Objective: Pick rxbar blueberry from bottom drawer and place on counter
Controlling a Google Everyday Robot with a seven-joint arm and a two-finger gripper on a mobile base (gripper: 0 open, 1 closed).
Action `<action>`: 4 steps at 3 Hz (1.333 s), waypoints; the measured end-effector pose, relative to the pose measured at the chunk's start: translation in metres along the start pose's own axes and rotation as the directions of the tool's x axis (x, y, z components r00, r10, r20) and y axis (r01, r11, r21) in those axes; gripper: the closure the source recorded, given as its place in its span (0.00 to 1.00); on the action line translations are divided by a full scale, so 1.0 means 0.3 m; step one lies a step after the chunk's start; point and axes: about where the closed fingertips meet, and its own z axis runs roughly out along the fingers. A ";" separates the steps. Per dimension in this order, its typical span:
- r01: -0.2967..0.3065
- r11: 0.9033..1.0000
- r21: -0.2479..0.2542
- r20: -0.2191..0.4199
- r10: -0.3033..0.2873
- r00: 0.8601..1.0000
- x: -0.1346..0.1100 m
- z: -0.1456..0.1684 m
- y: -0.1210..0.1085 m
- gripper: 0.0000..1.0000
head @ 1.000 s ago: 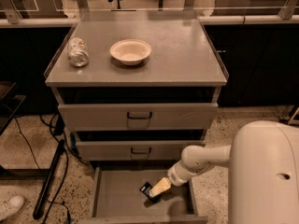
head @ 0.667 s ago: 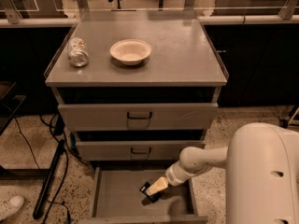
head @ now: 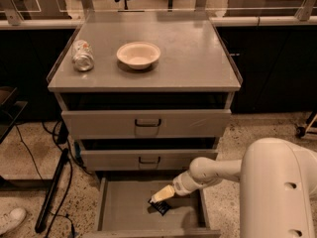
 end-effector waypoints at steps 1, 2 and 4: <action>0.004 1.000 -0.008 -0.014 -0.004 1.000 0.016 0.031 0.004 0.00; 0.000 1.000 -0.016 -0.027 0.000 1.000 0.041 0.099 -0.002 0.00; -0.036 0.998 -0.052 -0.060 0.033 0.998 0.096 0.246 -0.032 0.00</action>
Offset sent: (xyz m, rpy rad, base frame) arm -0.0114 0.0161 -0.0542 0.0006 0.0415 0.0165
